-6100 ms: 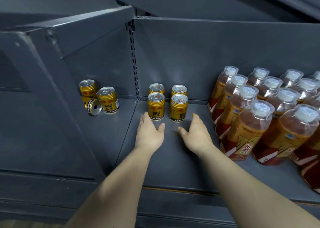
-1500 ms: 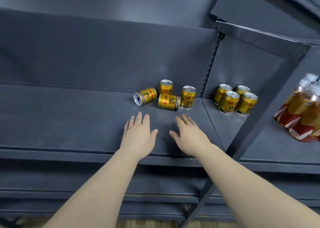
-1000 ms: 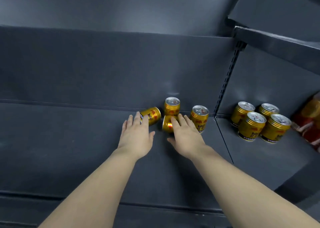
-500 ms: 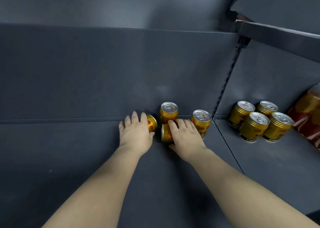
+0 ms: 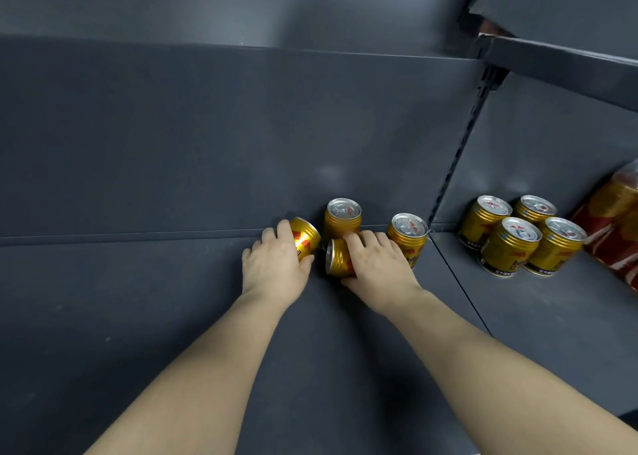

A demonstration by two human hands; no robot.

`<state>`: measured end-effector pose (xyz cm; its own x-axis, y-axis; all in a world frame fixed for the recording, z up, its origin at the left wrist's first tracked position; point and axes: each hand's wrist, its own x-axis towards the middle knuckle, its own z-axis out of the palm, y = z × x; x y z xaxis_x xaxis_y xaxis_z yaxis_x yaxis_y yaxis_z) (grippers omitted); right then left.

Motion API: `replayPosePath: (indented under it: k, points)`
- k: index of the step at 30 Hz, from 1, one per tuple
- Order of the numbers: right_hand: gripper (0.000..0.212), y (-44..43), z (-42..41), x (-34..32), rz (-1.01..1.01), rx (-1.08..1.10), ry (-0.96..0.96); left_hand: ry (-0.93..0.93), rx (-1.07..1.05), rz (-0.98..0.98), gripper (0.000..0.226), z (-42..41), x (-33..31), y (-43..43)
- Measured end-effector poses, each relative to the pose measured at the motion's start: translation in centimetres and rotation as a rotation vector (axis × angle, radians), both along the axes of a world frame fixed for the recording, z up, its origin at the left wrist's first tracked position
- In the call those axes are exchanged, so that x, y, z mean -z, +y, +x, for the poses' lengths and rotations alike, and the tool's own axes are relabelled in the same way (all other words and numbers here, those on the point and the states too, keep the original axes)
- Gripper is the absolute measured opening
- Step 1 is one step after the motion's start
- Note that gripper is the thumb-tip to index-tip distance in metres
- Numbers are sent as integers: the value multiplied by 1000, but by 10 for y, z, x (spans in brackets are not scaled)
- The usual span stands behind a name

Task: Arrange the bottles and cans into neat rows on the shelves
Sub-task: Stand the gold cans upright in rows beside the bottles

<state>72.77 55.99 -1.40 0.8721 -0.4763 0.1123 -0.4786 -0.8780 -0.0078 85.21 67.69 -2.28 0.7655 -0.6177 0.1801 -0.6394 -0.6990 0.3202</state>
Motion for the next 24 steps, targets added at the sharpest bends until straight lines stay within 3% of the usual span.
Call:
replayPosePath:
  k: [4, 9, 13, 20, 24]
  points:
    - [73, 9, 1, -4, 104, 38, -101, 176, -13, -227, 83, -5, -7, 6]
    - [74, 19, -4, -2, 245, 91, -248, 301, 2, -365, 89, -8, -5, 10]
    - [78, 20, -7, 2, 369, 162, -365, 335, 8, -443, 79, -13, 3, 14]
    - [75, 26, -11, 12, 751, 279, -587, 462, 5, -530, 79, -20, 15, 21]
    - [76, 28, -14, 14, 863, 323, -646, 469, -1, -529, 79, -21, 19, 26]
